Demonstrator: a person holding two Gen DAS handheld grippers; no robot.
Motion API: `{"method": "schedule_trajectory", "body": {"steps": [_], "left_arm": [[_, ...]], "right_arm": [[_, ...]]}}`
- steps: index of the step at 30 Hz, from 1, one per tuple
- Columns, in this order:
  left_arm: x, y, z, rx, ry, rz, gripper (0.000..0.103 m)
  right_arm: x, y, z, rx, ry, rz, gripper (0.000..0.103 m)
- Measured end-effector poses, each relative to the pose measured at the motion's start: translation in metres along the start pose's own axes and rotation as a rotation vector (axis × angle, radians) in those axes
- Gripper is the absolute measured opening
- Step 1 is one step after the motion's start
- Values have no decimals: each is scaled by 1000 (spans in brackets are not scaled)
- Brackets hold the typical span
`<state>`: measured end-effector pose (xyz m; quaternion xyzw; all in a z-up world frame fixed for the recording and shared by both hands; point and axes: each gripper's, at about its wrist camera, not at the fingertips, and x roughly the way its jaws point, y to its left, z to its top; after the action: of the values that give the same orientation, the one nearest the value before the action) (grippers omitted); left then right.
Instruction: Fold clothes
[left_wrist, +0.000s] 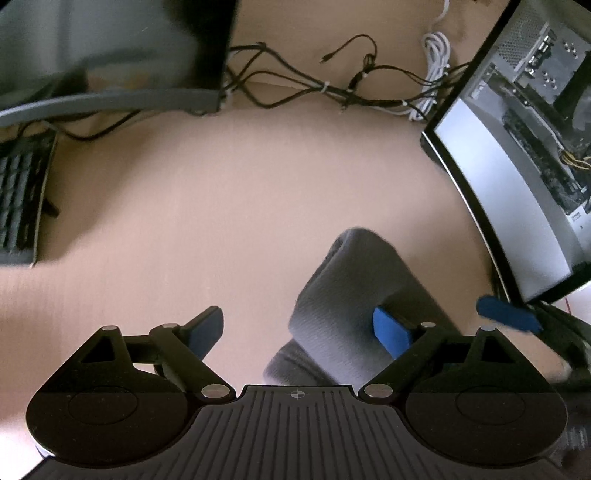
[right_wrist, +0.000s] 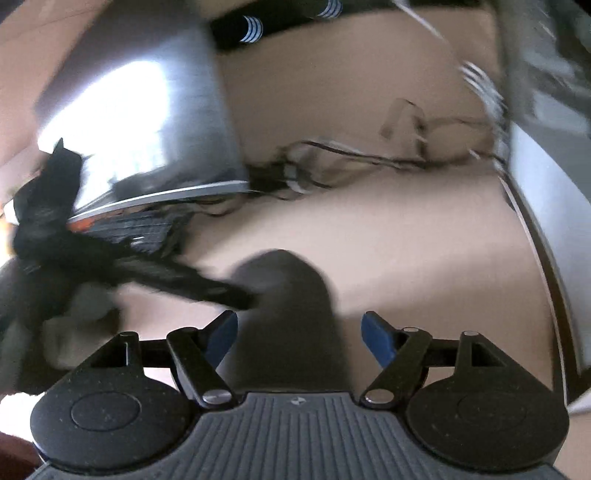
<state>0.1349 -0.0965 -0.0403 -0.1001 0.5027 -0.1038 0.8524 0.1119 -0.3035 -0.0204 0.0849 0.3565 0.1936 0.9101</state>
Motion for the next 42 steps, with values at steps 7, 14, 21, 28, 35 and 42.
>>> {"method": "schedule_trajectory", "body": {"steps": [7,14,21,28,35,42], "left_arm": [[-9,27,-24,-90,37,-18,94],[-15,56,-38,-277,108,-163,93],[3,40,-21,-249,108,-169,91],[47,-9,28,-156,78,-192,90],[47,-37,54,-26,29,-125,90],[8,9,14,-160,52,-147,93]], "right_arm": [[40,-18,-13,206,102,151,89],[43,10,-23,143,116,183,76],[37,28,-22,19,73,97,63],[27,8,-11,-1,-25,-49,57],[30,11,-3,-48,-7,-61,57],[33,17,-4,-41,59,58,58]]}}
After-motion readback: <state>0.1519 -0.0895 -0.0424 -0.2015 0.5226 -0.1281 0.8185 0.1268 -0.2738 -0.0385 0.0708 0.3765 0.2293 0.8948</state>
